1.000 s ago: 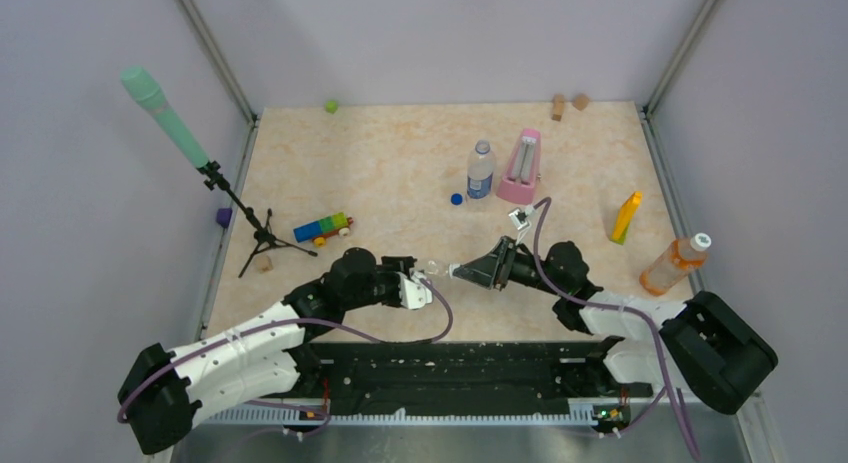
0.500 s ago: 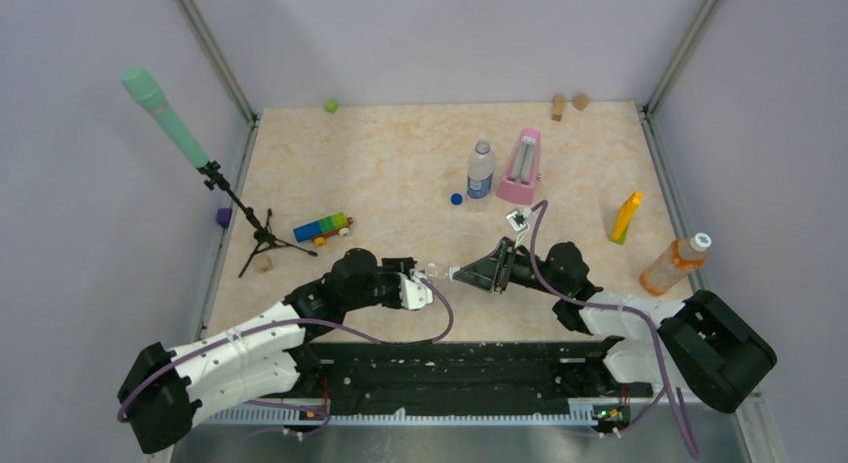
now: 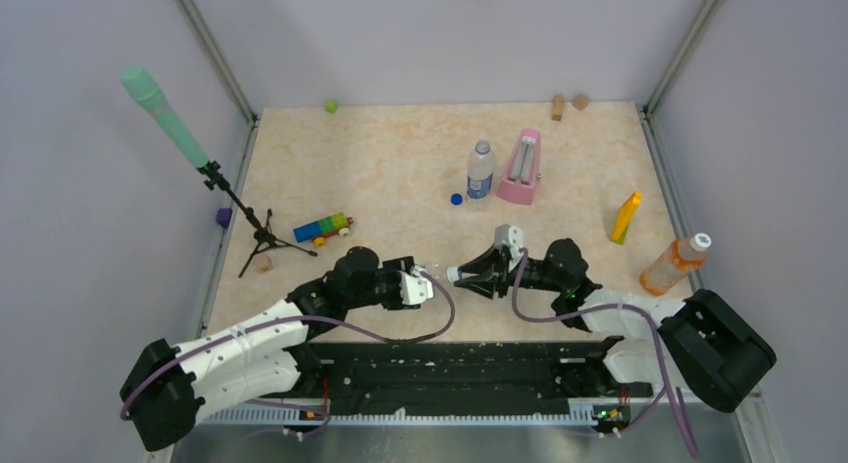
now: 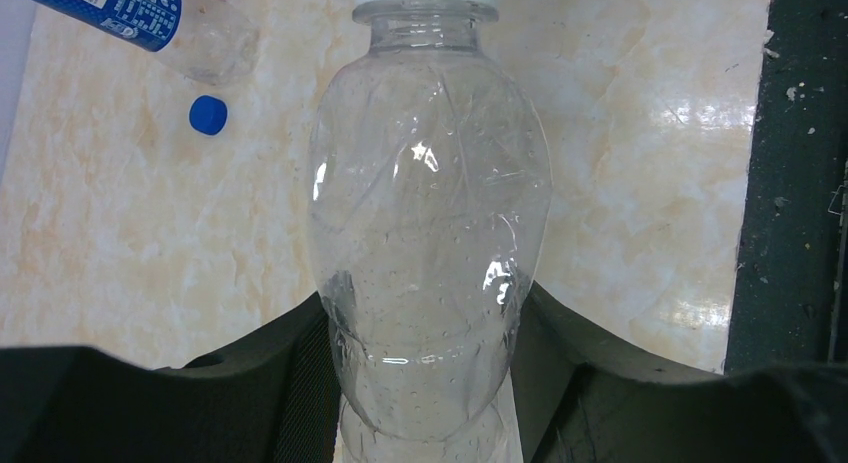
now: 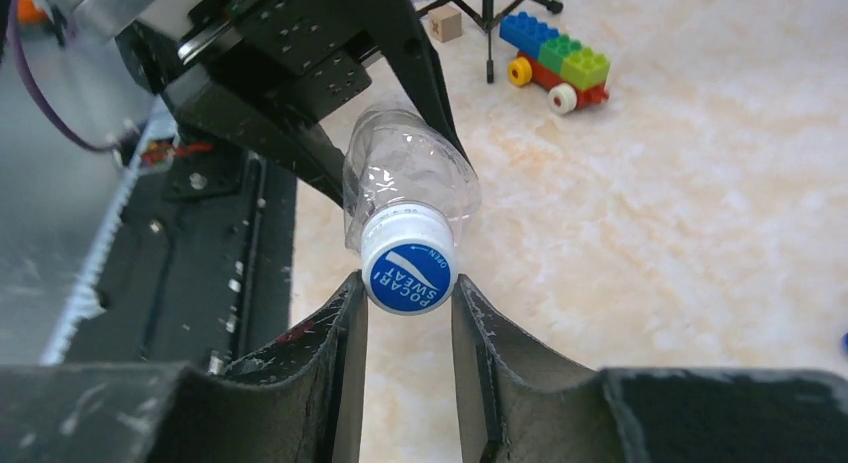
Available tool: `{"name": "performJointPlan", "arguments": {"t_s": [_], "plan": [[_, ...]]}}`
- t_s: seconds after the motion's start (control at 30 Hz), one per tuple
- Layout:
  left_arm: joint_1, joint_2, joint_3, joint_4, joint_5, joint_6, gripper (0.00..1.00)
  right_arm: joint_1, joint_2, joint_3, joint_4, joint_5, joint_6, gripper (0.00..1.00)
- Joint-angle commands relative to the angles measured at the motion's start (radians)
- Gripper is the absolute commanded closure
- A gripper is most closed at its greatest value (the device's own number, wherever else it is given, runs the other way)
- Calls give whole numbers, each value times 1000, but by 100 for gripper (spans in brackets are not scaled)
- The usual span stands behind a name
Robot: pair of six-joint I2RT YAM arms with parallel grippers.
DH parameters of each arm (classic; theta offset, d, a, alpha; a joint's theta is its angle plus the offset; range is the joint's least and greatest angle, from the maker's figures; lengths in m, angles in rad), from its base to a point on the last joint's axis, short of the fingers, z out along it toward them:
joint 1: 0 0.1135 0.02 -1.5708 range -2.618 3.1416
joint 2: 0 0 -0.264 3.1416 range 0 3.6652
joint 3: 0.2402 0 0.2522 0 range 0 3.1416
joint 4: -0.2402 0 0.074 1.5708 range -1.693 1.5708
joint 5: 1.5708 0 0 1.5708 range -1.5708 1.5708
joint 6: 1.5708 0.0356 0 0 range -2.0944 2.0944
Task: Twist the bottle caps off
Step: Unscrew the bottle cap from the plastic bottle.
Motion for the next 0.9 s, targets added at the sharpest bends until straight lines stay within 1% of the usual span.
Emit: {"name": "performJointPlan", "arguments": {"t_s": [0.0, 0.1, 0.17, 0.2, 0.23, 0.3, 0.37, 0.4, 0.47, 0.5, 0.57, 0.63, 0.67, 0.8, 0.87], "plan": [[4, -17, 50, 65, 103, -37, 100, 13, 10, -2, 89, -161, -390, 100], [9, -19, 51, 61, 111, -34, 100, 14, 7, -29, 112, -167, -493, 100], [11, -21, 53, 53, 107, -31, 100, 14, 14, -35, 129, -119, -506, 100], [12, -25, 52, 48, 95, -30, 100, 14, 20, -36, 149, -90, -481, 100], [13, -29, 52, 43, 81, -28, 100, 14, 25, -39, 183, -43, -435, 100], [12, -40, 45, 41, 48, -21, 100, 14, 37, -45, 266, 41, -279, 100], [12, -52, 26, 56, 2, -11, 100, 14, 42, -48, 319, 98, -114, 82], [12, -57, 16, 69, -21, -6, 100, 14, 45, -50, 343, 125, -26, 77], [13, -60, 5, 95, -52, 5, 100, 14, 54, -54, 377, 183, 122, 73], [11, -59, 2, 100, -60, 10, 100, 14, 59, -55, 387, 215, 197, 69], [11, -61, 2, 110, -78, 11, 100, 14, 61, -59, 389, 284, 311, 64], [11, -65, -1, 116, -83, 10, 100, 14, 52, -64, 360, 372, 459, 62], [11, -69, 0, 118, -83, 13, 100, 14, 44, -65, 341, 394, 526, 61], [11, -74, -1, 120, -89, 32, 100, 14, 3, -92, 316, 418, 684, 60], [11, -75, -1, 119, -97, 42, 100, 13, -31, -92, 263, 425, 721, 60]]}}
